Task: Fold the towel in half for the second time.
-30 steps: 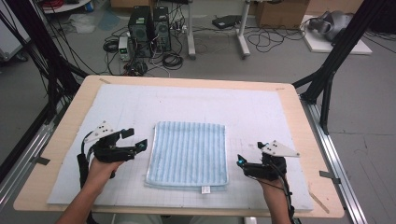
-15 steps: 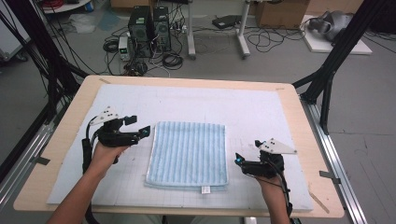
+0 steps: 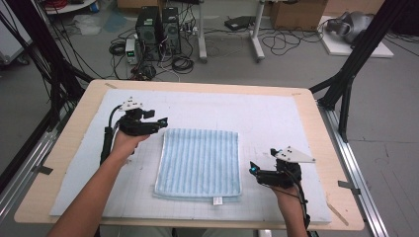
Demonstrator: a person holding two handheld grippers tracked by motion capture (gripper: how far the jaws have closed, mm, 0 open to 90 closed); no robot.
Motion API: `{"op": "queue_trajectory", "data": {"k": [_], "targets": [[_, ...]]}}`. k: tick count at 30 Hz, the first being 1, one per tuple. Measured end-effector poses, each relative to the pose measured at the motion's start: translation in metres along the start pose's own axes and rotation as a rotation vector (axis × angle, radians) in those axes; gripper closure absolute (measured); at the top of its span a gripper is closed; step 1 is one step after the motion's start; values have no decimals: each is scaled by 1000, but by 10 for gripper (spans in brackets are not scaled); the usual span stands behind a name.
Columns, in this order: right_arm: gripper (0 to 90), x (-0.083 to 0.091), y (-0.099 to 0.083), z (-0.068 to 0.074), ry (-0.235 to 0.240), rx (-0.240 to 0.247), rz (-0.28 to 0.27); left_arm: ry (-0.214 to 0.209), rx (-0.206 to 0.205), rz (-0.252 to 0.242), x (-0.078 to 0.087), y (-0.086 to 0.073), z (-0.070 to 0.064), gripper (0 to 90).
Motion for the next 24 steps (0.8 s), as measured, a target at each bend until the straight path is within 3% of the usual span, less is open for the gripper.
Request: {"op": "queue_trajectory", "data": {"k": [13,15,22,24], "targets": [[113,-6,-1,3,13,1,14,34,-19,181,-49,-45,6,423],[114,-7,0,3,14,7,16,42,-37,208,-53,-51,6,451],[114,-18,6,0,20,8,28,63,-89,206,-54,-53,6,521],[114,-28,10,-4,21,3,41,44,-89,198,-54,-53,3,607]]}}
Point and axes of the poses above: each handheld gripper's, and its own axes: x roughly backward along the jaws, y roughly out of its top, z roughly to its left, the point moved 9 cm from there along -x, roughly forward along the jaws, and after that the axes turned 5 degrees about y, right-handed, at the moved point
